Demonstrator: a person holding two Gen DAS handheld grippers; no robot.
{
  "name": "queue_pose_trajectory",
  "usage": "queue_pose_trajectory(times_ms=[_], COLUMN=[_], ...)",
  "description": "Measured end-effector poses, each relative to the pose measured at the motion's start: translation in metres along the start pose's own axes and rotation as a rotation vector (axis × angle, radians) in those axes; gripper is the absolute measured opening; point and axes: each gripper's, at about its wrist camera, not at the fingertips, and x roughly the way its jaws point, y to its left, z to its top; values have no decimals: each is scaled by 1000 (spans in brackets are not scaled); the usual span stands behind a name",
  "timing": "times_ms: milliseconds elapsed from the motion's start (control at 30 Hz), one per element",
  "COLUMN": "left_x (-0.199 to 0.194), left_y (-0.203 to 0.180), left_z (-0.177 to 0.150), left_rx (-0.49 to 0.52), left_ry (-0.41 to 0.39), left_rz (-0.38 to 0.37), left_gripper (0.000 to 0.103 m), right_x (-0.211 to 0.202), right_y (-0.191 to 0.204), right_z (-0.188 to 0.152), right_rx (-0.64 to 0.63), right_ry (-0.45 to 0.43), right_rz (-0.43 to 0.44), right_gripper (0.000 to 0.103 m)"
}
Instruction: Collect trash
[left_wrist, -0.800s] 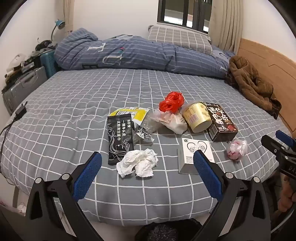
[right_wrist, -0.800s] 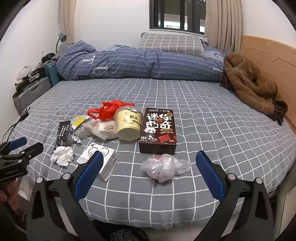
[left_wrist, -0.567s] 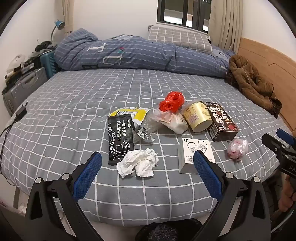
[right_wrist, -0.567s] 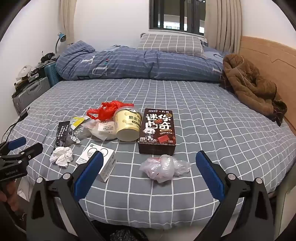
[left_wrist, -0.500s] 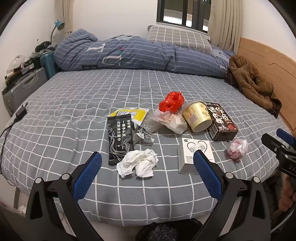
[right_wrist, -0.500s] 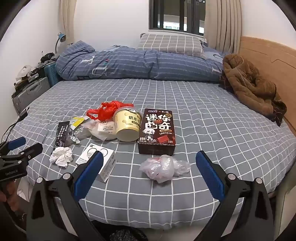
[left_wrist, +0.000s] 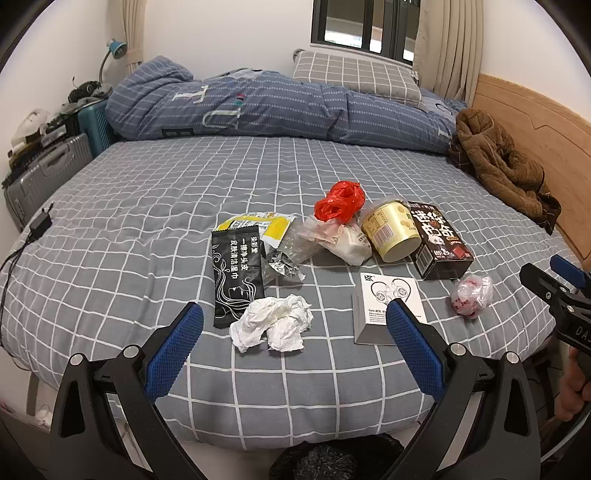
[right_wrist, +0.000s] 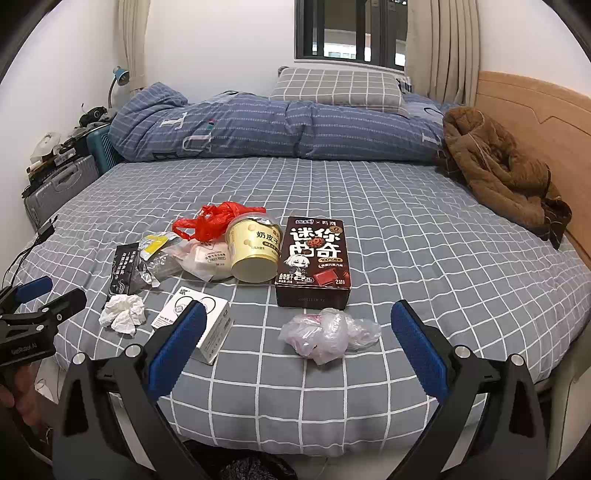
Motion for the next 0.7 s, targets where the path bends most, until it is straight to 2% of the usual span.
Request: queue_pose_trajectory(times_ms=[700], left_x=[0], left_y=[-1], left_z=[0], left_rx=[2], left_ry=[1], left_rz=[0], left_gripper=[97], right_x=[1], right_y=[1], right_z=[0], right_rx=[4], right_ry=[0], right_rz=[0], right_gripper=[96])
